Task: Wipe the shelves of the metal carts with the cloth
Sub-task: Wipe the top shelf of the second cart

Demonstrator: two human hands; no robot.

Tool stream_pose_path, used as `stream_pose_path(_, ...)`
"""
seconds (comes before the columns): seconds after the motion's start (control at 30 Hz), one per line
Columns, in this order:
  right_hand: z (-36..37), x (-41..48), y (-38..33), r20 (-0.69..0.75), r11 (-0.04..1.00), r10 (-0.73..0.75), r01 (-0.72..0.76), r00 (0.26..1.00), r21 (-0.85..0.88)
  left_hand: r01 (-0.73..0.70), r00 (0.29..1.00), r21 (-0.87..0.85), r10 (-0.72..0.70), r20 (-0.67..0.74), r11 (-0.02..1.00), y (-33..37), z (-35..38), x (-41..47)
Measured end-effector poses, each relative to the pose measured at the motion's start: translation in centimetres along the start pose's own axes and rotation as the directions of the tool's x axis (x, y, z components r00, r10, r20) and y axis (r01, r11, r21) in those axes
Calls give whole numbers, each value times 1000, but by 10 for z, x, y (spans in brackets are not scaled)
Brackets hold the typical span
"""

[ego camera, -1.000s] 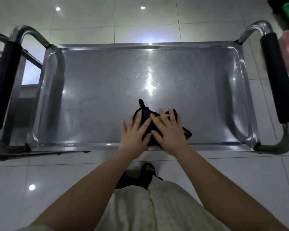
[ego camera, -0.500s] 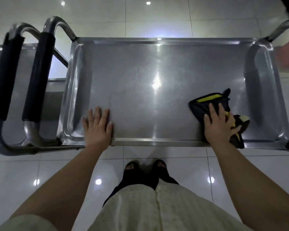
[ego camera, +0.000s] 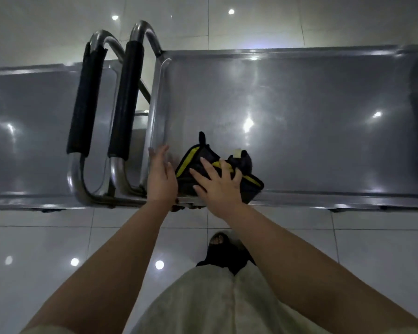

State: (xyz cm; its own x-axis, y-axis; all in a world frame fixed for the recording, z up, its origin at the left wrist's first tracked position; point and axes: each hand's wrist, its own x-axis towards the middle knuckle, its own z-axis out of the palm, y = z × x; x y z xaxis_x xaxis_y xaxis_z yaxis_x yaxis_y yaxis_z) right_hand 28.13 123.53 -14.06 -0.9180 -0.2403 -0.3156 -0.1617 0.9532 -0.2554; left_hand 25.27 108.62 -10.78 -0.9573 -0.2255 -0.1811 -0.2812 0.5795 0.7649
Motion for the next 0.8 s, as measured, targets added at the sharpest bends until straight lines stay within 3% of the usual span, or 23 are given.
stream_pose_path(0.17, 7, 15, -78, 41, 966, -260, 260, 965, 12, 73, 997, -3, -73, 38, 997, -26, -31, 1)
stream_pose_path(0.3, 21, 8, -68, -45, 933, -351, 345, 935, -108, -8, 995, -23, 11, 104, 1000, -40, -26, 3)
stream_pose_path(0.4, 24, -9, -33, -88, 943, -301, 283, 949, -174, -123, 984, 31, 117, 137, 992, -40, -16, 2)
stream_pose_path(0.53, 17, -41, 10, -142, 974, -170, 145, 975, -174, -315, 928, 290, 228, 295, 904, -26, 21, -3)
stream_pose_path(0.67, 9, -59, 46, -155, 980, -105, 76, 982, -181, -426, 876, 447, 235, 422, 786, 2, 64, -26)
stream_pose_path(0.8, 4, -78, 76, -183, 983, -98, 67, 978, -170, -449, 879, 635, 181, 442, 628, 10, 88, -40)
